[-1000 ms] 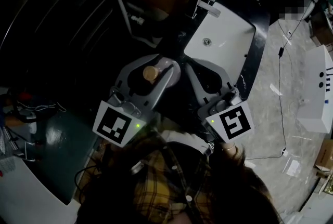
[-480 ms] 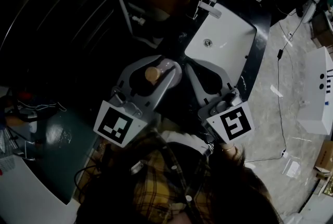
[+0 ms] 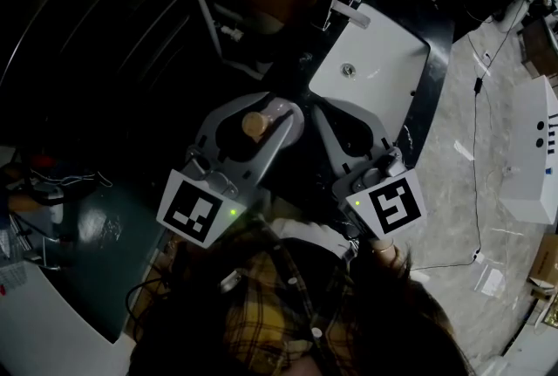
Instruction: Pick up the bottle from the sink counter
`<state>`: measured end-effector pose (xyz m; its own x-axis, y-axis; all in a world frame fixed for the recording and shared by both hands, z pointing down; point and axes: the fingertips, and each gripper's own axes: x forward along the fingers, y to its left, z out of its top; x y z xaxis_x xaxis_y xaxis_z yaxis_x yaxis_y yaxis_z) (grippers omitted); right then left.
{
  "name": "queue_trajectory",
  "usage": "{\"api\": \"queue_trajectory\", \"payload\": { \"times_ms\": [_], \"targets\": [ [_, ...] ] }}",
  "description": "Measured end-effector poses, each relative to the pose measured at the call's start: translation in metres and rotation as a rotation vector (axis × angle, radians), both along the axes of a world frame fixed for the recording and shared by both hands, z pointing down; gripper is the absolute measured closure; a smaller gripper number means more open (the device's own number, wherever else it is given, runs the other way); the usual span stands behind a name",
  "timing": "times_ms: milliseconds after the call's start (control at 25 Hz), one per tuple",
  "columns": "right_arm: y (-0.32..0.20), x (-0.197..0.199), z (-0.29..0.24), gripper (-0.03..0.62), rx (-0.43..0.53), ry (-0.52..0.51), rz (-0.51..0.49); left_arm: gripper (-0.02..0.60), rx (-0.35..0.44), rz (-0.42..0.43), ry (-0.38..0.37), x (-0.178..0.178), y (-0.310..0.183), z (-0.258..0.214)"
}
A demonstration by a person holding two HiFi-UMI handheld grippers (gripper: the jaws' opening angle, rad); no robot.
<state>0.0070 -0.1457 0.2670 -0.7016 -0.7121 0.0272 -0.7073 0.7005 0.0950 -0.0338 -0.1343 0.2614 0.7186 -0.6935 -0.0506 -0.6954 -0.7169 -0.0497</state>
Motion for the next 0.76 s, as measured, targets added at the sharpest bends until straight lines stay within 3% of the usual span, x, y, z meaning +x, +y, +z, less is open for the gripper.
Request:
{"api": "queue_trajectory", "payload": {
  "times_ms": [760],
  "targets": [
    [-0.0001,0.0007,0.001,0.577,0.002,0.009,0.003,0.462,-0.013,-0.009,-0.012,-0.0009,0.0002,0.0036]
  ]
}}
